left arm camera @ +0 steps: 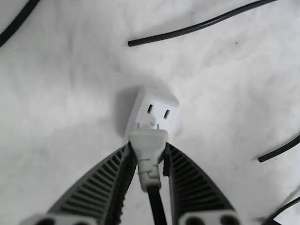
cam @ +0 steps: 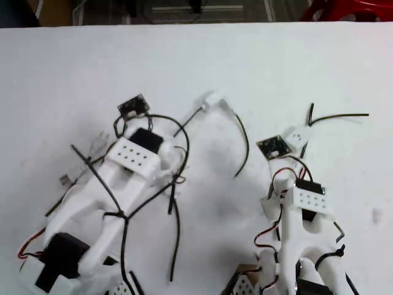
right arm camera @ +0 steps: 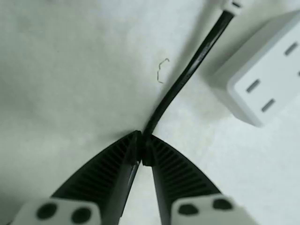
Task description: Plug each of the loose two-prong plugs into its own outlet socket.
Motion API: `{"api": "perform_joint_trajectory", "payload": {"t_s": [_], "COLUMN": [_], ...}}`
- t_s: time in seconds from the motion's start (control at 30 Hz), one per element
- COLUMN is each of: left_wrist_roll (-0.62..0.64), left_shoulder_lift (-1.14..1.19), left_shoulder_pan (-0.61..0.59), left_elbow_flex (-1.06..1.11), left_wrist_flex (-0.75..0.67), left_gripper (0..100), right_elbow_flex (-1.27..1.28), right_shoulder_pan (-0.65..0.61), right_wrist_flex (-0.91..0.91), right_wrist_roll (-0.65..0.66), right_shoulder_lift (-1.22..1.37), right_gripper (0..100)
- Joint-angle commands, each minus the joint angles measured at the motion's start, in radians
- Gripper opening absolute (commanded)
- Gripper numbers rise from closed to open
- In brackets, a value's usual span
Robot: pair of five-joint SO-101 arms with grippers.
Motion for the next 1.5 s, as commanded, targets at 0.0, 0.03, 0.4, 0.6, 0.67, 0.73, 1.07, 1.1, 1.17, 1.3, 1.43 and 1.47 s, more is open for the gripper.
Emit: {"api": "perform_joint_trajectory", "payload": {"t_s": [0.0, 0.03, 0.4, 0.6, 0.67, 0.73, 1.07, 1.1, 1.17, 1.3, 1.43, 1.47], "left_wrist_roll": [-0.018, -0.018, -0.104, -0.112, -0.112, -0.157, -0.261, -0.261, -0.259, -0.259, -0.267, -0.267], "left_shoulder_lift": [0.001, 0.001, -0.001, -0.001, -0.001, -0.001, -0.01, -0.012, -0.019, -0.054, -0.054, -0.054], "left_shoulder_pan": [0.004, 0.004, -0.039, -0.077, -0.076, -0.068, -0.068, -0.067, -0.059, -0.018, -0.01, -0.01], "left_elbow_flex": [0.018, 0.025, 0.02, 0.021, 0.021, 0.023, 0.02, 0.02, 0.02, 0.031, 0.041, 0.052], "left_wrist_flex": [-0.072, -0.083, -0.087, -0.087, -0.087, -0.087, -0.112, -0.101, -0.094, -0.092, -0.1, -0.11], "left_gripper": [2, 2, 2, 2, 2, 2, 2, 2, 2, 2, 2, 2], "right_elbow_flex": [0.002, 0.002, 0.002, 0.002, 0.002, 0.002, 0.002, 0.002, 0.002, 0.002, 0.002, 0.002], "right_shoulder_pan": [0.005, 0.005, 0.008, 0.008, 0.008, 0.008, 0.01, 0.01, 0.01, 0.01, 0.01, 0.01], "right_wrist_flex": [-0.01, -0.01, -0.01, -0.012, -0.012, -0.012, -0.012, -0.012, -0.012, -0.012, -0.012, -0.012], "right_wrist_roll": [-0.006, -0.006, -0.006, -0.006, -0.006, -0.006, -0.006, -0.006, -0.006, -0.006, -0.006, -0.006], "right_shoulder_lift": [-0.016, -0.016, -0.016, -0.016, -0.016, -0.016, -0.016, -0.016, -0.016, -0.016, -0.016, -0.016], "right_gripper": [2.0, 2.0, 2.0, 2.0, 2.0, 2.0, 2.0, 2.0, 2.0, 2.0, 2.0, 2.0]}}
